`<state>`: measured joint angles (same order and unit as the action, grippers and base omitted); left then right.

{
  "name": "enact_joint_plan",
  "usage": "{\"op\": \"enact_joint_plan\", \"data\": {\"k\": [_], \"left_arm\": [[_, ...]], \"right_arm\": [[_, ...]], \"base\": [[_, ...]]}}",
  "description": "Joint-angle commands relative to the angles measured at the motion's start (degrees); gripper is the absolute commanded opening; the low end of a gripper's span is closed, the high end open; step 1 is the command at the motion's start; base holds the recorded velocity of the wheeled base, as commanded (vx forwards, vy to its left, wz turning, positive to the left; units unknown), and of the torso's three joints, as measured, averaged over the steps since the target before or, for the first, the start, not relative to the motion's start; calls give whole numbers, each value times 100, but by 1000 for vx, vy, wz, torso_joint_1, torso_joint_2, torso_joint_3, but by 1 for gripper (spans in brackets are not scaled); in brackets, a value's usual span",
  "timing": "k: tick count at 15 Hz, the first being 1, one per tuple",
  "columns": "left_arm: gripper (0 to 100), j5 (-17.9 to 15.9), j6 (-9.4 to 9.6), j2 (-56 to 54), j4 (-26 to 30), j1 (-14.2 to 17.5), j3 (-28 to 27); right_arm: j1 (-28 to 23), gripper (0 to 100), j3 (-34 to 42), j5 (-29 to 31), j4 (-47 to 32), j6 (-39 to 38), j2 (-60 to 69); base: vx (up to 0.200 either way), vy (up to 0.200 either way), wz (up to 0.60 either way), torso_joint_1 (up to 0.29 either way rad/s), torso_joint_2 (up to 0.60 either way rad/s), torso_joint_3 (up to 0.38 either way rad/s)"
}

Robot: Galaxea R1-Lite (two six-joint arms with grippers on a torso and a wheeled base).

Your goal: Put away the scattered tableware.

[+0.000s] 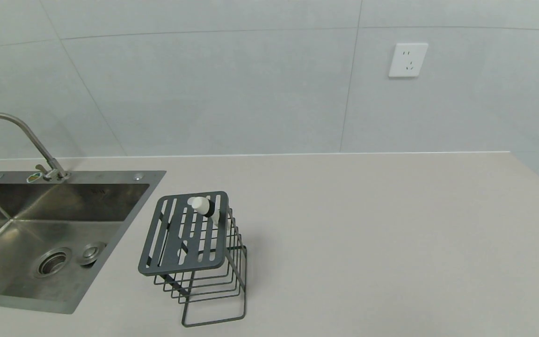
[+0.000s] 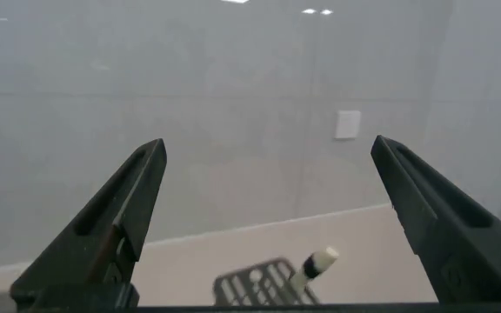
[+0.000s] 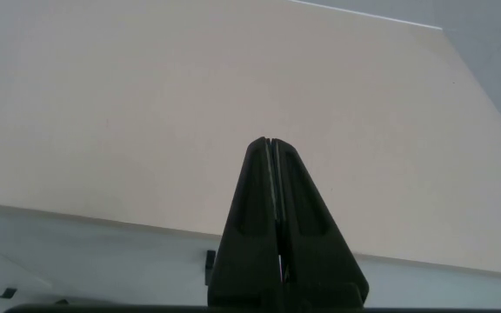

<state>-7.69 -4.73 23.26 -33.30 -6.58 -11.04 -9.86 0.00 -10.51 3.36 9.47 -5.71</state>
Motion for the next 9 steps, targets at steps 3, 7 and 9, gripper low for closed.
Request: {"op": "enact_joint_plan", "data": {"k": [3, 7, 9], "left_arm": [[100, 22, 684, -2317, 3700, 685, 779], [100, 1411, 218, -2326, 3260, 685, 1096], [100, 1384, 227, -2326, 3278, 685, 1104]], "right_arm": [[-148, 0, 0, 717, -319, -235, -1], [-156, 0, 0, 787, -310, -894, -1], [-156, 0, 0, 796, -319, -886, -1]], "base": [[0, 0, 0, 0, 0, 0], [0, 0, 0, 0, 0, 0], [0, 0, 0, 0, 0, 0]]}}
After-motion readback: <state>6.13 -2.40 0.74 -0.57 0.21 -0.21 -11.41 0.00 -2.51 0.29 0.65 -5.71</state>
